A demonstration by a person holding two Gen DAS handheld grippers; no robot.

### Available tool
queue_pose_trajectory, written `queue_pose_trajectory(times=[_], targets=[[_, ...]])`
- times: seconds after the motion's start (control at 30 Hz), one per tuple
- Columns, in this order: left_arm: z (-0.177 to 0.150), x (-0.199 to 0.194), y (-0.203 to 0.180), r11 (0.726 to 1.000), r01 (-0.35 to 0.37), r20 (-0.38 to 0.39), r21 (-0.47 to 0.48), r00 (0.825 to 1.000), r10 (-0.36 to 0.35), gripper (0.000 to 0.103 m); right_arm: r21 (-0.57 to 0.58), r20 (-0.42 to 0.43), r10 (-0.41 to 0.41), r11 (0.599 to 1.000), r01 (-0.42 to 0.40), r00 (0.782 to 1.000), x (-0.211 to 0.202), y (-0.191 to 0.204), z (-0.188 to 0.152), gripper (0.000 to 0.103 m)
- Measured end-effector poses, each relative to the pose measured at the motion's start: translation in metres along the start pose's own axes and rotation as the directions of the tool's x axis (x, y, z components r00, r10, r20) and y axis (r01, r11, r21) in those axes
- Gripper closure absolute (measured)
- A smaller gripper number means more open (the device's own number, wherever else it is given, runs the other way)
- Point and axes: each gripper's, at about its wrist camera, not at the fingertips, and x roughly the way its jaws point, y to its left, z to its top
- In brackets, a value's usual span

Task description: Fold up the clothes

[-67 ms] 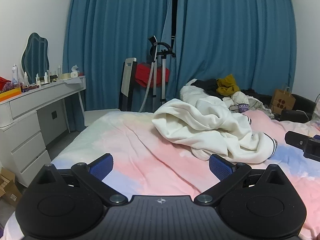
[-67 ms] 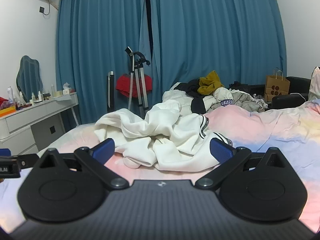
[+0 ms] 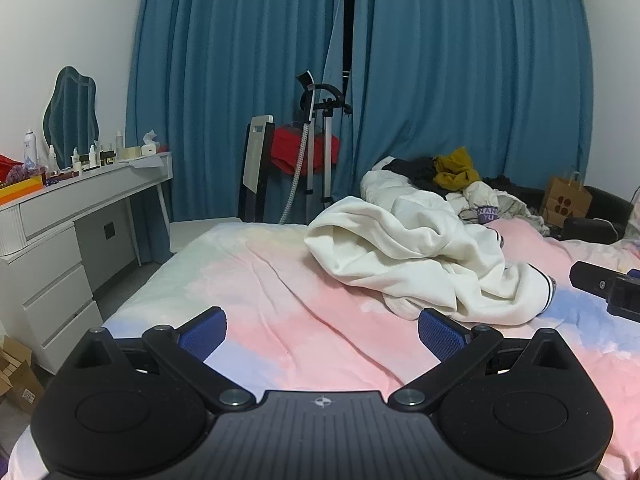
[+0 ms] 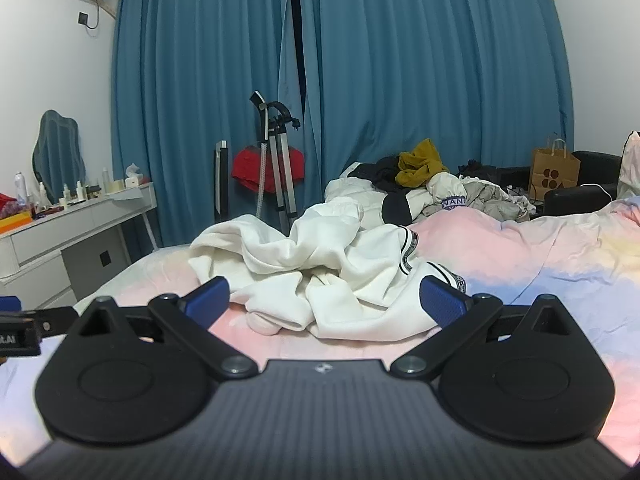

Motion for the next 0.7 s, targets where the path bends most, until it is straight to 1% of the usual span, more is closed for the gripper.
queue_pose_trajectory(times=[0.17, 0.37, 0.47, 0.7], targets=[[-0.0019, 0.0004, 0.0006, 1.0, -0.005, 0.001, -0.001, 1.0, 0.005, 0.0, 0.027, 0.006, 0.009, 1.0, -0.009, 1.0, 0.0011, 0.0029, 0.0009, 0.0], [-0.0043, 0.0008, 0.0014, 1.0, -0.011, 0.003, -0.002, 1.0, 0.011, 0.0, 0.013, -0.006, 0.003, 1.0, -0.003, 1.0, 0.0036, -0.0048, -0.0001, 0.0], [-0.005, 0.0024, 0.0012, 1.0, -0.015, 0.003, -0.002, 1.0, 0.015, 0.0, 0.006, -0.007, 0.001, 1.0, -0.001, 1.0, 0.0032, 0.0004, -0.0003, 0.0], [-0.01, 0.0089, 0.001, 1.0, 0.007, 0.015, -0.012, 1.0, -0.007, 0.002, 0.0, -0.006, 0.001, 1.0, -0.001, 1.0, 0.0025, -0.0009, -0.0048, 0.0]])
